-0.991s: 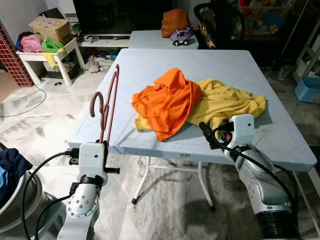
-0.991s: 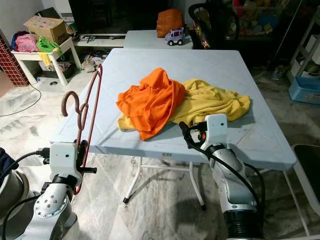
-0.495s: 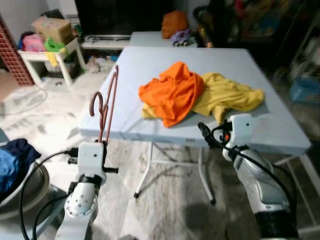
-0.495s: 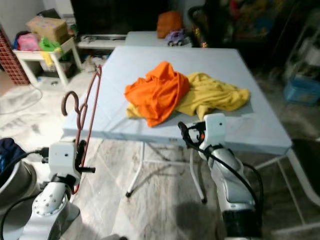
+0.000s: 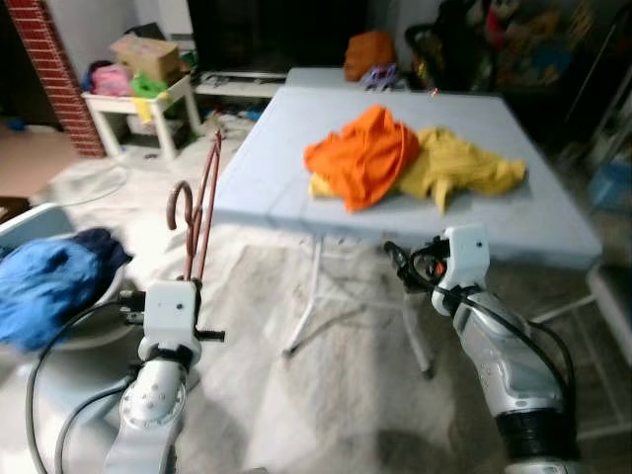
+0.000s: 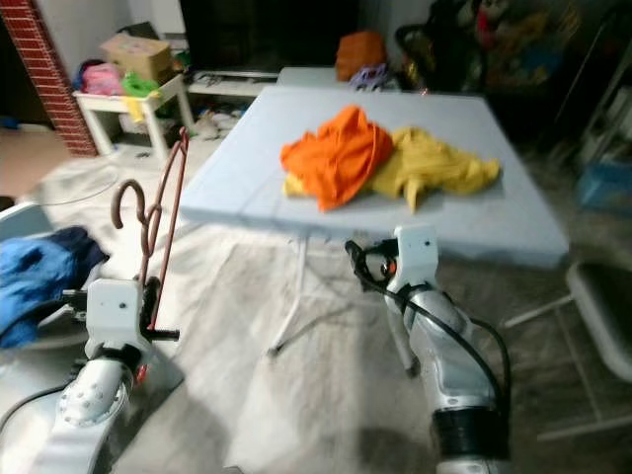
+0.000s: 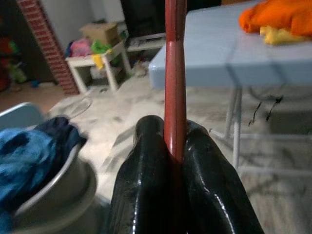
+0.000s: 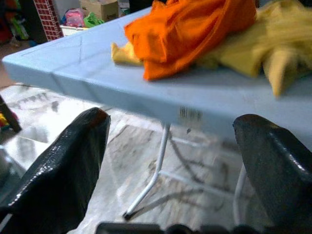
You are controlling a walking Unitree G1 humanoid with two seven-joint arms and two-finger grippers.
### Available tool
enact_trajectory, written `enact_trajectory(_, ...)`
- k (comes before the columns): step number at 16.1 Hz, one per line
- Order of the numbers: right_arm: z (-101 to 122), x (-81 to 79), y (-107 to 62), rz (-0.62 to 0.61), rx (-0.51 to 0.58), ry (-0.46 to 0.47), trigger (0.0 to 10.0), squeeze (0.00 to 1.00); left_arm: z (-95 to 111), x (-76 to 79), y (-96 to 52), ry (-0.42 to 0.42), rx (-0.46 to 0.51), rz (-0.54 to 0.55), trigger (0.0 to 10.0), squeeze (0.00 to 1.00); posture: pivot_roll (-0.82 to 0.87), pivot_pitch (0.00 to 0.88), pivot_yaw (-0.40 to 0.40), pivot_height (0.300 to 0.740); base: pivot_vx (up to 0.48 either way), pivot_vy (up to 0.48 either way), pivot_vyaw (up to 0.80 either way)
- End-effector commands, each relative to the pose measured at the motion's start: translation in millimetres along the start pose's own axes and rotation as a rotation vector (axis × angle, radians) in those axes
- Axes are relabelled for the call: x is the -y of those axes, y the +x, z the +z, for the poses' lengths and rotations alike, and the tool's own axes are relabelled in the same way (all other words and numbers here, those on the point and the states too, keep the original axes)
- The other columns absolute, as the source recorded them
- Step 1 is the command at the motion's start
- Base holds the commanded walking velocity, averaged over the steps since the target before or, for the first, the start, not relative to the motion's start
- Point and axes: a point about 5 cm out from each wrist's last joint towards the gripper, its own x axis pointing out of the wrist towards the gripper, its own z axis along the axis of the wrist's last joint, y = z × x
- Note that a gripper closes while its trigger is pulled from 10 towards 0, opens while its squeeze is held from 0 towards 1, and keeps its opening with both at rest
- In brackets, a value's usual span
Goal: Hang hanger
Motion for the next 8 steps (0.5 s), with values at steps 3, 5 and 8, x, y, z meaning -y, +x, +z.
enact_trajectory(3,2.6,1.9,0.7,-0.016,0.009,-0.007,10.0,0.00,7.0,2.2,2.5,0.016,0.031,-0.015,10.0,0.00,0.05,0.000,0.025,0.740,-0.244,0.000,0.00)
enact_trajectory(5,1.9,1.7,0.6,-0.016,0.007,-0.009,10.0,0.00,6.8,3.1,2.8,0.025,0.037,-0.023,10.0,0.00,0.05,0.000,0.025,0.740,0.000,0.000,0.00)
enact_trajectory(8,2.1,0.7,1.3,-0.013,0.006,-0.014,10.0,0.00,6.7,4.9,3.2,0.027,0.037,-0.041,10.0,0.00,0.05,0.000,0.025,0.740,0.000,0.000,0.00)
